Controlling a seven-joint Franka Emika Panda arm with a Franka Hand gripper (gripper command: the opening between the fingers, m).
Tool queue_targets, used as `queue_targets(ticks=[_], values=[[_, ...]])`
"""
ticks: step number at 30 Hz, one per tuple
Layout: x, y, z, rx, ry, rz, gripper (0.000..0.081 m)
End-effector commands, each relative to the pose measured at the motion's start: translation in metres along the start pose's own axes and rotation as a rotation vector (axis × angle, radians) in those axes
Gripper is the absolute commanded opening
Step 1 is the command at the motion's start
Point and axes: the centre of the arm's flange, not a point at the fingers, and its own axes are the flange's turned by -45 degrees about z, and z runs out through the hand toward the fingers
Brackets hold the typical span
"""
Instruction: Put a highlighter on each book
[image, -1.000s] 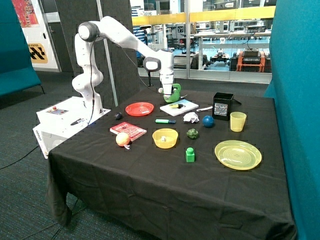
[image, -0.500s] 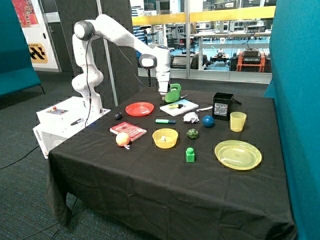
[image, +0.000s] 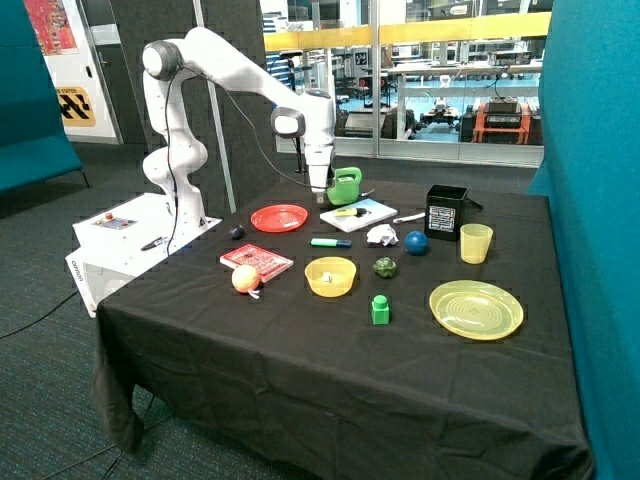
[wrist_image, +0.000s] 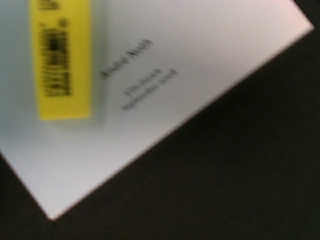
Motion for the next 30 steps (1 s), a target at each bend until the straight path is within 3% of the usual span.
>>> queue_targets(ticks=[1, 14, 16, 25, 28, 30], values=[[-0.017, 0.043, 0.000, -0.0005, -0.0012, 0.057, 0.0587], [-0.032, 0.077, 0.005, -0.0005, -0.0012, 0.098, 0.0570], [-0.032, 0.082, 0.005, -0.0005, -0.0012, 0.100, 0.0542], [-0.031, 0.103, 0.009, -0.0005, -0.0012, 0.132, 0.0551], [-0.031, 0.110, 0.013, -0.0005, -0.0012, 0.154, 0.0508], [-0.030, 0.114, 0.017, -0.0005, -0.0012, 0.164, 0.0530]])
